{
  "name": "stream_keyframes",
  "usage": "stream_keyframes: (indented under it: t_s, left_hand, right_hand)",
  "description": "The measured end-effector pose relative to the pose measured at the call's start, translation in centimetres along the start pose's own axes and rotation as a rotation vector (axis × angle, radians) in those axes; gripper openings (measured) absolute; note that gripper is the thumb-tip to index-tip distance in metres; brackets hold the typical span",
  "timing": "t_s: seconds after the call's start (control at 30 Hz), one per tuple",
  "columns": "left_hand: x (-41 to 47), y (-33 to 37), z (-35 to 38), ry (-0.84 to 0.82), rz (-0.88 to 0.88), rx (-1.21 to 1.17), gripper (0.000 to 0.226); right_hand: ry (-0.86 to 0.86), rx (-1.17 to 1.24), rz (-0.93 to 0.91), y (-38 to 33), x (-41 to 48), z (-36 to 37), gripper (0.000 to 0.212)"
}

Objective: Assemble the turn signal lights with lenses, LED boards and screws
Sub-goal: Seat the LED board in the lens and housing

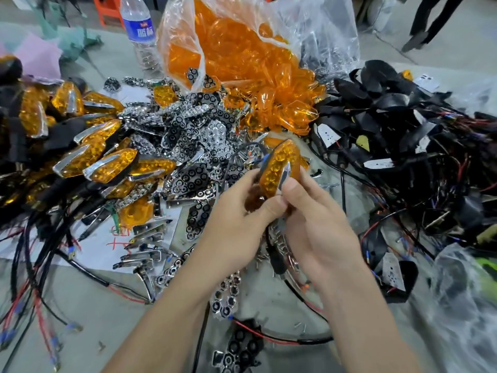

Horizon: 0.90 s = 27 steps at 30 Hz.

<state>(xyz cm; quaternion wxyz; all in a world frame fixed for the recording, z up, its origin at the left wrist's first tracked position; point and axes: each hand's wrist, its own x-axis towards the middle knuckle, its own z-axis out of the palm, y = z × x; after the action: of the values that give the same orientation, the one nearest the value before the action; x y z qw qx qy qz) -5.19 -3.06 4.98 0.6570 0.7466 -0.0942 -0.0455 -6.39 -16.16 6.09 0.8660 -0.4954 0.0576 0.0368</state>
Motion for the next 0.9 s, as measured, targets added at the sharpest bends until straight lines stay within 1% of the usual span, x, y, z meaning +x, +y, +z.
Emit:
stream_keyframes:
  t_s: [0.07,0.13,0.2,0.23,0.33,0.37,0.4,0.47,0.53,0.63,0.7,0.8,0.9]
  left_hand:
    - [0.3,0.5,-0.5,0.011,0.023,0.068,0.038]
    - [0.6,1.0,-1.1,0.024,0.072,0.185,0.044]
    - [0.9,1.5,-1.5,0.030,0.130,0.289,0.048]
    - [0.9,1.8,-1.7,0.030,0.156,0.334,0.053]
    - [1.3,2.5,-1.8,0.019,0.217,0.413,0.062]
    - [1.3,2.6,-1.8,0.018,0.240,0.422,0.064]
    - [1.4,2.6,-1.8,0.018,0.254,0.414,0.065]
    - [1.4,2.4,-2.1,0.023,0.248,0.342,0.062]
    - [1.3,2.3,-2.5,0.010,0.209,0.238,0.057]
    - [1.2,2.6,-2.9,-0.084,0.211,0.123,0.046]
    - [1.2,2.9,-3.0,-0.121,0.216,0.118,0.041]
    - [1.0,3.1,-3.2,-0.088,0.233,0.193,0.039]
    - [0.5,2.8,-3.1,-0.063,0.232,0.189,0.040]
  right_hand:
    - [-0.070,-0.169,-0.046,-1.5,0.2,-1.1,0.042]
    - [-0.153,-0.267,-0.140,-3.3,0.5,-1.9,0.058]
    - [-0.164,-0.440,-0.257,-5.1,0.6,-2.4,0.075]
    - [-0.156,-0.581,-0.324,-5.8,0.7,-2.5,0.077]
    - [-0.130,-0.996,-0.469,-6.5,1.0,-2.5,0.069]
    - [-0.108,-1.075,-0.489,-6.4,0.9,-2.3,0.066]
    - [-0.081,-1.103,-0.502,-6.1,0.8,-2.1,0.064]
    - [-0.049,-1.027,-0.496,-5.6,0.7,-2.2,0.060]
    - [-0.048,-0.865,-0.463,-5.1,0.8,-2.5,0.058]
    - [-0.148,-0.522,-0.355,-4.4,0.8,-2.8,0.053]
    - [-0.184,-0.359,-0.282,-3.7,0.7,-2.8,0.055]
    - [-0.167,-0.274,-0.223,-2.8,0.7,-3.0,0.058]
    - [-0.187,-0.218,-0.197,-1.9,0.7,-3.3,0.061]
